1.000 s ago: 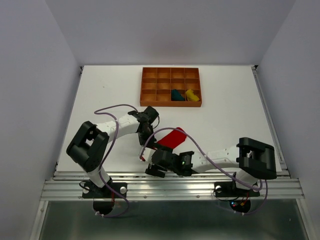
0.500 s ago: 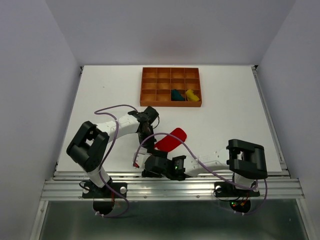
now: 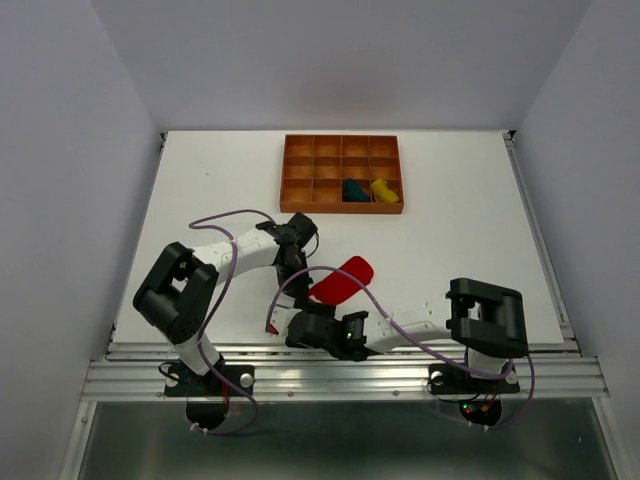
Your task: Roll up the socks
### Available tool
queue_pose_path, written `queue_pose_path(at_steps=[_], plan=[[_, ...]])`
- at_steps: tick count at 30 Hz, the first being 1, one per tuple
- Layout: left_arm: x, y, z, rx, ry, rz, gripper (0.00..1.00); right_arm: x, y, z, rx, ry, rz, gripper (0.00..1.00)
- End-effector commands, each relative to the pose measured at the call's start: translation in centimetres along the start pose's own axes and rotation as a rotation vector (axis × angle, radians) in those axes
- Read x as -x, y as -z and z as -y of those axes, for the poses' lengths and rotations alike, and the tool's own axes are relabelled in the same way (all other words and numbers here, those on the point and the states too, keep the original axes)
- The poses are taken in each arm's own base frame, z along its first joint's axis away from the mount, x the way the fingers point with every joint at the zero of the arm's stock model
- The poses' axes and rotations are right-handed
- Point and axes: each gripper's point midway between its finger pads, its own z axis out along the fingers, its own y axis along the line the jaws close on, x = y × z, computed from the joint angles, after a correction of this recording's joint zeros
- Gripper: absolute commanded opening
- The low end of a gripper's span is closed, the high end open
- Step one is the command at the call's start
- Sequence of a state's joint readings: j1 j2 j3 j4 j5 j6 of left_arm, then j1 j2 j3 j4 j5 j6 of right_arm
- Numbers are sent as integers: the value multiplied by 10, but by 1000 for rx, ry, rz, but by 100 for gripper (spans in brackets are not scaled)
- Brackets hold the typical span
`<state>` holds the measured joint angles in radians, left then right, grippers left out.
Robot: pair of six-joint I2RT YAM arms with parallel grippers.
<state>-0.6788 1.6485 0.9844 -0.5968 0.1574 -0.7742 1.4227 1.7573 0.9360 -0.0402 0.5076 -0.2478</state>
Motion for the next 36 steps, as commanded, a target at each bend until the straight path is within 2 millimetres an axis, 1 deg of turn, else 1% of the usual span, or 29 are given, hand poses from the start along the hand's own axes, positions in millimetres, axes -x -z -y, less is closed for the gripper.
queue_pose_path(at_steps=[1,2,6,8,10,11,12,13,15,16,17,18,20,21,22,23,24,25,26,27,28,30,31,32,33,34,35,36], plan=[[-5,5,-4,22,-8,-27,0,5,-4,1,-32,16,3,59],[-5,5,-4,21,-10,-26,0,4,-5,3,-43,21,-2,58],[-6,7,-2,8,-8,-29,0,-4,-7,5,-71,31,-24,44],[-5,9,-1,2,-6,-23,0,-9,-8,9,-104,31,-40,40],[-7,10,-1,-3,-8,-25,0,-12,-9,11,-122,30,-50,39],[-7,11,-1,-6,-7,-22,0,-14,-9,12,-129,28,-55,33],[-6,11,-1,-6,-7,-20,0,-14,-8,12,-132,25,-56,31],[-7,12,-1,-9,-5,-21,0,-15,-8,12,-136,20,-58,27],[-7,13,0,-16,-6,-17,0,-15,-7,14,-147,7,-55,15],[-7,14,1,-21,-7,-17,0,-15,-7,13,-142,3,-55,10],[-7,14,1,-21,-7,-17,0,-15,-7,12,-138,-1,-53,9],[-7,14,1,-22,-7,-18,0,-16,-8,14,-136,-20,-54,3],[-6,16,1,-17,-1,-12,0,-19,-8,9,-113,-23,-54,1],[-5,17,1,-17,2,-6,0,-17,-11,11,-110,-46,-40,1],[-5,17,0,-14,11,1,10,-18,-12,12,-106,-68,-37,1],[-2,21,2,-21,12,17,16,-17,-12,7,-78,-96,-29,1],[0,23,3,-24,17,26,23,-19,-13,9,-72,-122,-32,1],[5,27,4,-22,21,49,33,-22,-11,14,-73,-155,-30,1],[7,30,5,-23,20,62,37,-18,-10,16,-64,-186,-16,1],[10,35,6,-31,21,83,43,-22,-8,13,-41,-236,-13,1],[17,41,10,-44,27,113,49,-16,-6,19,-18,-291,16,1],[23,47,12,-56,34,138,53,-18,-2,21,-8,-395,32,1],[30,52,13,-67,39,160,53,-16,-2,26,1,-435,47,1],[33,56,14,-77,45,178,53,-9,4,24,27,-464,77,1],[37,59,14,-81,51,197,54,-15,4,23,42,-506,72,1],[40,62,15,-89,53,210,56,-14,6,20,60,-526,84,1],[43,66,15,-98,61,223,56,-14,6,21,79,-557,90,1],[46,67,13,-103,68,230,57,-18,9,23,90,-603,93,1]])
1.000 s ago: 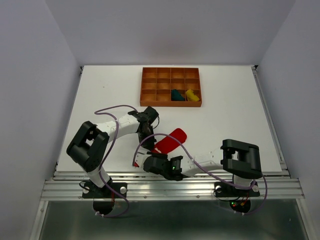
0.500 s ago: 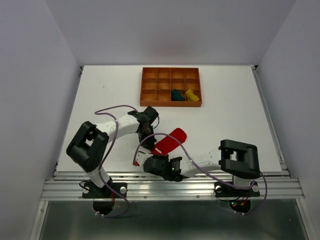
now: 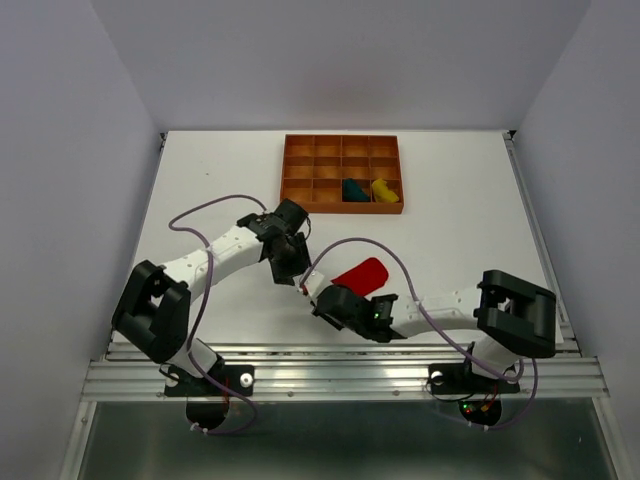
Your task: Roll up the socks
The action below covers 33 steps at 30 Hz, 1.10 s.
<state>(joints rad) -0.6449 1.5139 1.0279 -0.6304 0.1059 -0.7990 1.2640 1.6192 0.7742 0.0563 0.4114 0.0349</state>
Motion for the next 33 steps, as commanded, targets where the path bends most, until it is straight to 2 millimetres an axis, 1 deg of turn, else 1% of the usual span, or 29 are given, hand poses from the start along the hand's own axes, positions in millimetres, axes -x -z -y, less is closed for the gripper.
queue_pose_path(at_steps=[1,2,3,5,6,7,8,9,10,11,13,14,15,16,17,18,19,20,21,22,23,27,28,29,31,32,33], plan=[[25,22,8,-46,25,99,57,12,8,-13,125,-219,69,1],[26,22,7,-50,30,104,57,12,10,-12,138,-252,77,1],[29,24,9,-69,36,113,60,14,12,-9,165,-316,94,1],[29,25,11,-91,43,118,60,14,14,-6,187,-379,112,1],[28,24,12,-104,46,115,60,17,15,1,186,-455,118,1],[27,24,18,-137,44,110,60,21,16,4,188,-504,141,1],[26,21,18,-143,37,105,60,9,16,3,194,-570,123,1],[24,20,19,-148,35,99,60,5,16,4,201,-607,124,1],[24,20,22,-166,28,97,60,13,16,13,205,-668,174,1],[23,17,22,-168,28,90,60,-4,17,9,235,-701,148,1],[21,16,25,-190,20,83,60,-9,19,10,256,-798,153,1],[18,14,28,-211,17,76,60,-5,20,16,260,-838,180,1],[17,14,31,-226,13,73,60,-13,23,12,274,-872,165,1],[15,14,33,-241,7,69,60,-9,24,15,275,-894,189,1],[13,13,37,-252,-7,70,60,-14,25,18,267,-933,182,1],[11,12,40,-259,-14,66,60,-15,26,18,270,-946,186,1],[7,11,44,-267,-34,64,60,-15,27,26,255,-989,198,1],[8,9,45,-267,-34,68,60,-19,28,25,256,-990,203,1],[2,8,50,-279,-56,60,60,-29,30,30,245,-1036,200,1],[2,8,57,-302,-67,64,60,-30,31,34,242,-1057,213,1],[-1,4,59,-307,-80,52,60,-31,33,30,271,-1074,204,1],[-2,-3,71,-308,-113,47,60,-38,34,33,263,-1107,192,1],[-5,-3,77,-318,-136,50,60,-39,33,36,260,-1117,196,1],[-4,-4,82,-321,-147,53,60,-43,34,33,266,-1125,184,1],[-5,-8,89,-320,-176,56,60,-44,34,34,276,-1136,188,1],[-7,-13,93,-314,-189,45,60,-45,33,37,269,-1148,188,1],[-8,-16,95,-313,-201,37,60,-46,34,36,274,-1147,183,1]])
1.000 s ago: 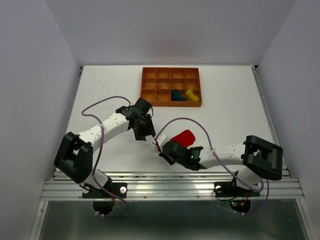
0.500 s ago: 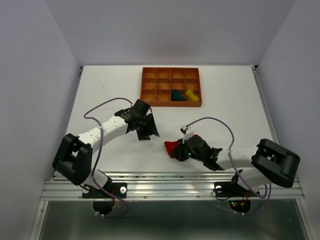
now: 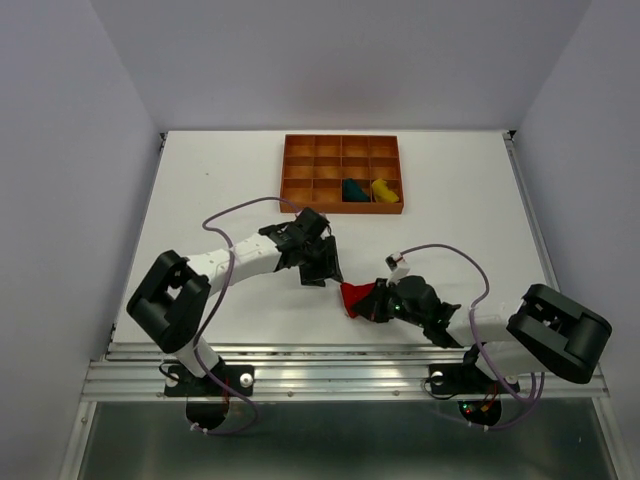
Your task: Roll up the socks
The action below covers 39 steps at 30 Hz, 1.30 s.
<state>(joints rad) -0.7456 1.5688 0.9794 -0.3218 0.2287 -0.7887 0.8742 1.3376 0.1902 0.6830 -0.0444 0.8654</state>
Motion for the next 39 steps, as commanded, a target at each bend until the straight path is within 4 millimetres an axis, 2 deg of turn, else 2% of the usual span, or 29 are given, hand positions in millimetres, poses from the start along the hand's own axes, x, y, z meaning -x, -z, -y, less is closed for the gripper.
queue_pose_path(at_steps=[1,10,20,27,28,31,32,33,36,37,39], plan=[[9,-5,30,-60,-86,17,60,-1,2,6,6,-49,-4,1],[-1,-24,48,-91,-143,-34,59,-2,4,15,-4,-89,-8,1],[-18,-39,32,-32,-179,-112,49,1,6,21,-4,-107,-4,1],[-23,-45,38,-53,-203,-143,46,2,6,22,7,-110,-9,1],[-23,-46,39,-56,-206,-148,45,2,6,21,9,-108,-9,1],[-24,-49,40,-55,-213,-158,28,1,5,21,11,-107,-13,1],[-24,-49,40,-53,-214,-158,13,2,5,20,14,-103,-15,1],[-23,-49,39,-46,-213,-157,3,2,4,19,18,-100,-14,1],[-20,-45,26,36,-215,-148,0,4,1,10,51,-60,-30,3],[-23,-41,9,122,-204,-160,0,2,0,11,45,-53,-47,4],[-23,-34,-2,187,-213,-168,0,4,-4,3,69,-1,-75,5]])
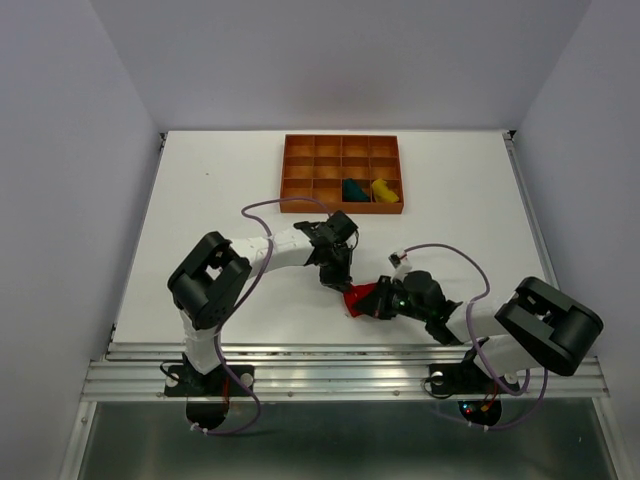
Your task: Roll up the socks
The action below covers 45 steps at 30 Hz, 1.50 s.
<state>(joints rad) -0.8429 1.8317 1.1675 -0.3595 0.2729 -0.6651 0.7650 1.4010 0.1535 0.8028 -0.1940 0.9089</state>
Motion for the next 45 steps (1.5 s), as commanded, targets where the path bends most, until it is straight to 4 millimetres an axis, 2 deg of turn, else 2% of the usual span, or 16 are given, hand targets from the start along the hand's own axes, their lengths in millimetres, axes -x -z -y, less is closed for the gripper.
queue_pose_path(at_steps=[1,4,7,14,18,21,26,29,32,36,37,38,40,41,43,45], plan=[[-10,18,-31,194,-13,-40,0,-1,-8,-6,16,95,-67,5],[-18,39,-58,348,7,-62,0,0,-10,-23,88,109,-87,1],[-25,49,-67,390,29,-90,0,-1,-13,-40,153,115,-129,2],[-47,53,-90,501,57,-188,0,-9,-21,-29,112,124,-183,4],[-40,48,-93,528,73,-200,0,-18,-21,-21,93,100,-215,1],[-25,47,-96,570,58,-175,0,-24,-18,-16,82,111,-245,4],[-17,45,-100,615,36,-176,0,-36,-13,-27,136,246,-289,24],[-18,43,-100,615,37,-186,0,-27,-12,-42,161,374,-247,38],[-19,44,-102,629,38,-188,0,-9,-8,-58,177,470,-170,44],[-16,44,-102,642,39,-189,0,-5,-1,-78,209,593,-129,52],[-15,45,-102,648,38,-181,0,-1,-2,-78,184,647,-100,59],[-15,46,-102,653,41,-185,0,-11,1,-83,188,687,-118,63],[-15,45,-100,643,43,-188,0,-7,-2,-92,177,750,-91,66],[-15,44,-98,634,46,-194,0,-14,-2,-96,191,775,-113,69],[-16,44,-97,630,48,-199,0,-17,-4,-106,217,816,-113,94],[-17,43,-97,629,47,-200,0,-27,-7,-111,232,853,-135,100]])
